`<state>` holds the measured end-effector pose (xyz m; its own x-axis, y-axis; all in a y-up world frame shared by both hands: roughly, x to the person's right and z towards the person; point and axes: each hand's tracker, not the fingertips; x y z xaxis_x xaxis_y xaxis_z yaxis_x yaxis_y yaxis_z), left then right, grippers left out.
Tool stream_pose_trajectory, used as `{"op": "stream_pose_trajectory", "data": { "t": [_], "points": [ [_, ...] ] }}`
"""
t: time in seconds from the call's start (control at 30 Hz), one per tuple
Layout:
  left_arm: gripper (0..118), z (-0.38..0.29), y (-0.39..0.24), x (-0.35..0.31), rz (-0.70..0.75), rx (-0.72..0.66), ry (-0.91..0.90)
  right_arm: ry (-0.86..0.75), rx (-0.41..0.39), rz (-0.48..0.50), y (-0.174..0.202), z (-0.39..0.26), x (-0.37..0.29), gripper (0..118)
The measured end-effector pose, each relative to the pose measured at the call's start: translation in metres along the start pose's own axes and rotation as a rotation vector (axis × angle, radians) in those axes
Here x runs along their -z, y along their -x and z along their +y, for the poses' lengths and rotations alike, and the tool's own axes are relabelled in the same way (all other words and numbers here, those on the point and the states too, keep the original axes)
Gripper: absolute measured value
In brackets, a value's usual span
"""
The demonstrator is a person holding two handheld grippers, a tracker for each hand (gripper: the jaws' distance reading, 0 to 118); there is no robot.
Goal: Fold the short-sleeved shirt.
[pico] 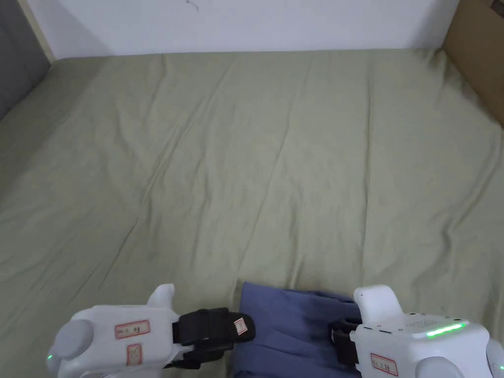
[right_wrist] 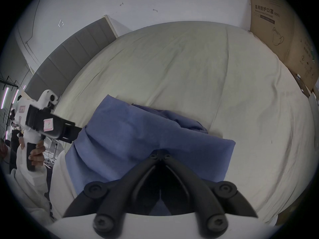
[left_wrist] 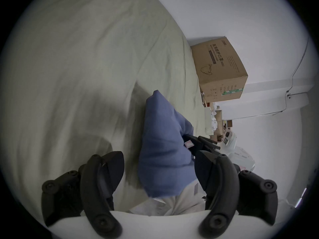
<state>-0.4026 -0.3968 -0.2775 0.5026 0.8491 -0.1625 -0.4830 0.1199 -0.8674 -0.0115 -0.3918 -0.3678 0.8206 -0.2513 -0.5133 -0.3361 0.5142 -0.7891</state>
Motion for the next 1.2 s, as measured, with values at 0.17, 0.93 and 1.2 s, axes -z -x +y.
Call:
{"op": "stream_pose_trajectory", "data": {
  "t": [0.17,0.93,1.2],
  "points": [
    [90,0.016,0.01,0.041,-0.099,-0.057,0.113,0.001,0.024,0.008,-0.001,-0.002,-0.001,0],
    [32,0.067,0.019,-0.089,0.281,0.229,-0.024,-0.07,0.042,0.005,0.009,0.01,-0.027,0],
    [32,0.149,0.063,-0.224,0.787,0.243,-0.07,-0.033,0.045,-0.024,0.017,0.012,-0.017,0]
  ]
}}
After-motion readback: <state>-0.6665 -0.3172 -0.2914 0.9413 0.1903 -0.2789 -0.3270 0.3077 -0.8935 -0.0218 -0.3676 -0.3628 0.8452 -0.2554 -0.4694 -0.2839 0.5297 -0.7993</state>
